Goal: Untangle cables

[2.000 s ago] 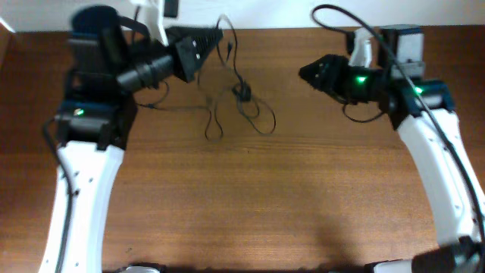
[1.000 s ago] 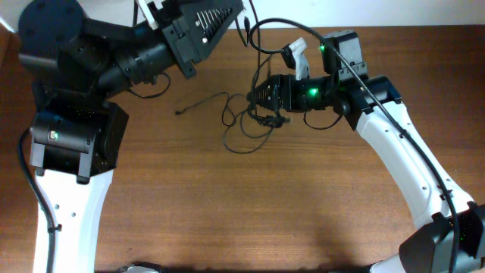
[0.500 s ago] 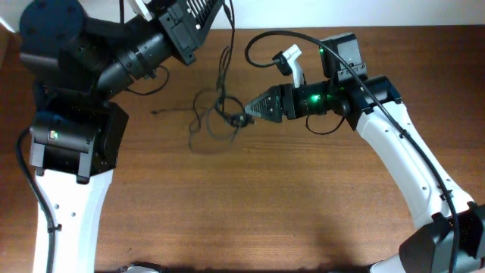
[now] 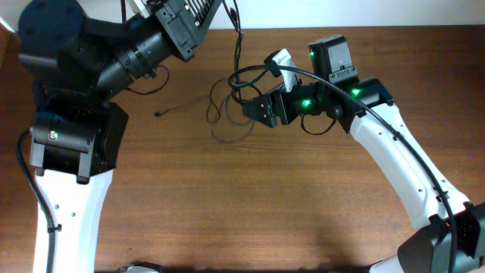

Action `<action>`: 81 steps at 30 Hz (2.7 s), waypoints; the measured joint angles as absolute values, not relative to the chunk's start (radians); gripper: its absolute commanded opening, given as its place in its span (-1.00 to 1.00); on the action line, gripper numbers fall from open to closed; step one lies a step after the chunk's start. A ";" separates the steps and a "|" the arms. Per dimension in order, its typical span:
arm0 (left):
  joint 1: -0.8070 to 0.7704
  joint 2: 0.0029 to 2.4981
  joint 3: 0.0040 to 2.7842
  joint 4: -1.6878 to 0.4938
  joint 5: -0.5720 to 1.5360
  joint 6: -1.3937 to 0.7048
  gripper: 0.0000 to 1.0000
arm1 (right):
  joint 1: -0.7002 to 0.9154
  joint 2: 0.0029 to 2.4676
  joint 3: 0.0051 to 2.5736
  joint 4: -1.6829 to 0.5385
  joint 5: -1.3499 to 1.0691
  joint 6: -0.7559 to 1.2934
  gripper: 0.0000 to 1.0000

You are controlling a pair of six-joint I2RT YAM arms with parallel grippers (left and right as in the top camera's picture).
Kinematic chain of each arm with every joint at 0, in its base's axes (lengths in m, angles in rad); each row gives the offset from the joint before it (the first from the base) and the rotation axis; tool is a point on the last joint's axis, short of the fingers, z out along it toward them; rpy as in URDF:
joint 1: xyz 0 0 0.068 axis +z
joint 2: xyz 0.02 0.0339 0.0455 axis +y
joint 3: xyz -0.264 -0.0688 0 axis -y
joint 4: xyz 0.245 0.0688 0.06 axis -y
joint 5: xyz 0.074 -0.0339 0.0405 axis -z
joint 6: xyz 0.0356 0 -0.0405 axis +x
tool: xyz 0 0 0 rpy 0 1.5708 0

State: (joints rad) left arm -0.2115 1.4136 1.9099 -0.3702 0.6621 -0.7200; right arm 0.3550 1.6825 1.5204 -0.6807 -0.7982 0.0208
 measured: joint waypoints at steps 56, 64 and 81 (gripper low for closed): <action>-0.212 1.415 1.914 -0.459 0.790 -0.879 -1.00 | 0.411 1.740 1.518 -0.636 -0.581 -0.078 -0.92; -0.214 1.415 1.917 -0.819 0.223 -0.707 -1.00 | 0.375 1.740 1.518 -0.749 -0.393 0.120 -0.92; -0.218 1.433 1.917 -1.107 -0.705 -0.643 -1.00 | 0.368 1.740 1.518 -0.803 -0.228 0.295 -0.92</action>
